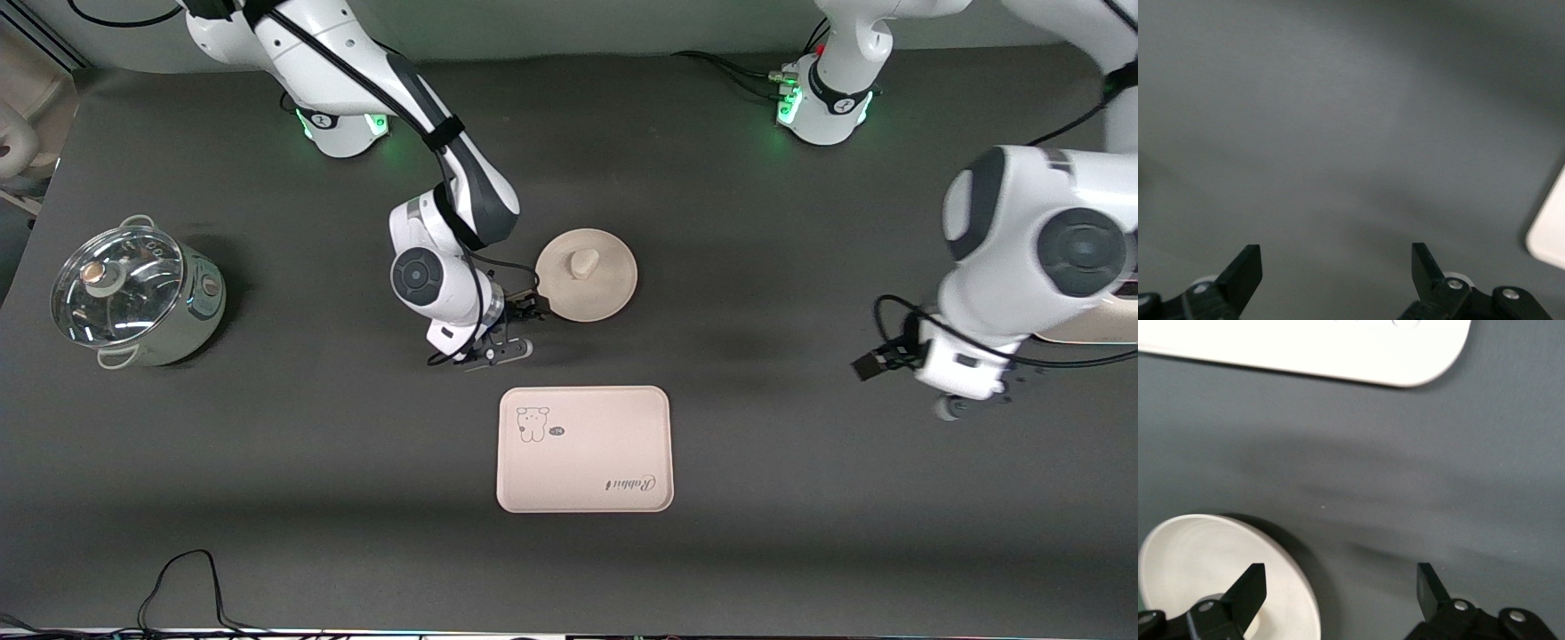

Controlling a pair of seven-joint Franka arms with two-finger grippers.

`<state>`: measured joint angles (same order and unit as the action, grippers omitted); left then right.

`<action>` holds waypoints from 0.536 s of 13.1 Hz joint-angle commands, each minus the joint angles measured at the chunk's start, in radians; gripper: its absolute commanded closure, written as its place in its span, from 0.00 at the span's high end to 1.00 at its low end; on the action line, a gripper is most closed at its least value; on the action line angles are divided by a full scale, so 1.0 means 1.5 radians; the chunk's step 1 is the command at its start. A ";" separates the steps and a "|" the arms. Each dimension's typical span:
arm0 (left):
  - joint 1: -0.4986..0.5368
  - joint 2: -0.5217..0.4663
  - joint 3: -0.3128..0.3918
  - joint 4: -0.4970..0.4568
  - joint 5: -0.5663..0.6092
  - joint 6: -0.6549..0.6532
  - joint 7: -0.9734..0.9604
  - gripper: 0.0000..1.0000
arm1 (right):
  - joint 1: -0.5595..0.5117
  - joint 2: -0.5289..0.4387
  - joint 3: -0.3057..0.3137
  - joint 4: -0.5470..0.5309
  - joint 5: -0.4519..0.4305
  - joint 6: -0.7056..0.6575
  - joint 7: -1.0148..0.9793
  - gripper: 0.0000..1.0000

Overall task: Place bun in plate and plate on tray
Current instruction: 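Grasp the plate rim with the right gripper and lift it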

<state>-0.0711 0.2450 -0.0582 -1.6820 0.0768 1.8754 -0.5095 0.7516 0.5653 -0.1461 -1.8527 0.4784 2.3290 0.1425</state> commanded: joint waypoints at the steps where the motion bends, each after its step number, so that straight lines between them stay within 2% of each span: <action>1: -0.054 -0.075 0.069 -0.025 0.008 -0.067 0.082 1.00 | 0.036 -0.004 -0.008 -0.047 0.043 0.028 0.034 1.00; 5: -0.044 -0.158 0.085 -0.030 0.005 -0.133 0.185 1.00 | 0.065 -0.007 -0.007 -0.049 0.054 0.027 0.078 0.99; 7: 0.002 -0.181 0.081 -0.032 -0.021 -0.155 0.235 1.00 | 0.095 0.004 -0.010 -0.051 0.055 0.028 0.077 0.97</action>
<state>-0.1102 0.0255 0.0590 -1.6924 0.0718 1.6576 -0.2355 0.8497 0.5756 -0.1465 -1.9137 0.5376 2.3569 0.2373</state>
